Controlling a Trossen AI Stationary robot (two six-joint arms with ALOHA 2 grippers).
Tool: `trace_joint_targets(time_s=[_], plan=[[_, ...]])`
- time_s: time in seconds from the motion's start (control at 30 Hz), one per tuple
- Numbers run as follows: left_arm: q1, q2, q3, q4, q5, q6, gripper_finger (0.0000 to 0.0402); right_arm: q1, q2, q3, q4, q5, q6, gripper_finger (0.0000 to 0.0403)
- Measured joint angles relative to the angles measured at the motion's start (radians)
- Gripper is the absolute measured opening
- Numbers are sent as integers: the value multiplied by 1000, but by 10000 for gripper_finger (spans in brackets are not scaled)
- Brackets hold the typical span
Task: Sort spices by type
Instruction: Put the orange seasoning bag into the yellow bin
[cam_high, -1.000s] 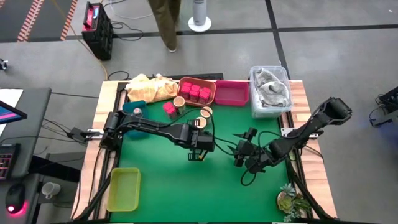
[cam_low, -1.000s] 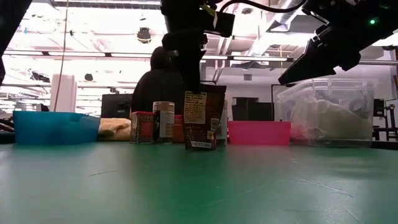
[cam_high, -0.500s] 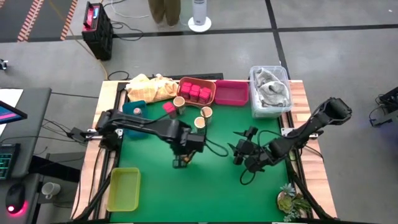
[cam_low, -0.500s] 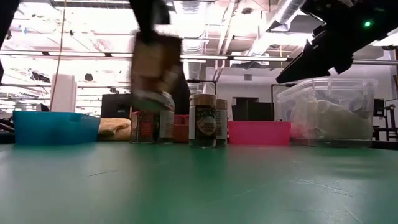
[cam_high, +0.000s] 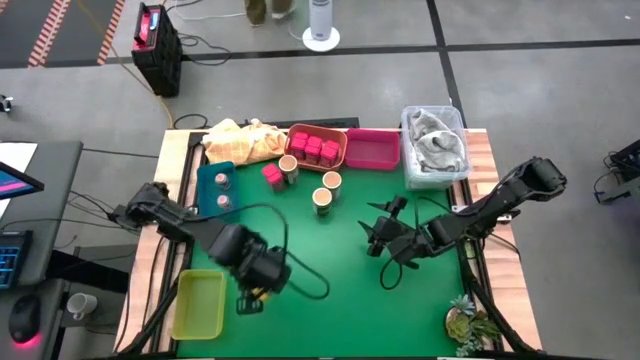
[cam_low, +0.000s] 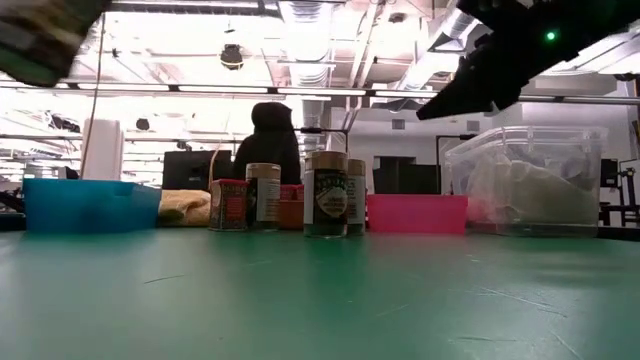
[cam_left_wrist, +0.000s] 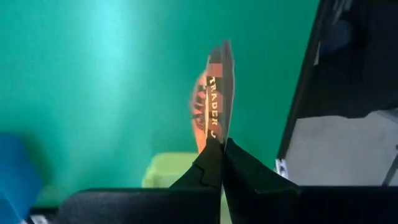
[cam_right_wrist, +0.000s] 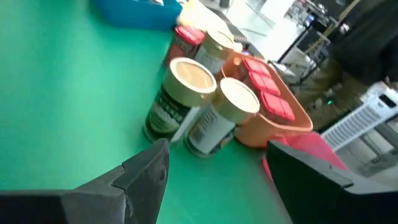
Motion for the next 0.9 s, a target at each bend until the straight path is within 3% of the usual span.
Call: trace_joint_targets(time_s=[0.23,0.67,0.9], plan=[[-183,-4,0,1,-103,-227,0,-33,0,0,93,-55,-108,301],[-429,-4,-4,0,-233,-711,0,-84,0,0,178,-245,-139,301],[-523,-4,-109,1,-200,-916,0,-36,0,0,177,-261,-110,301]])
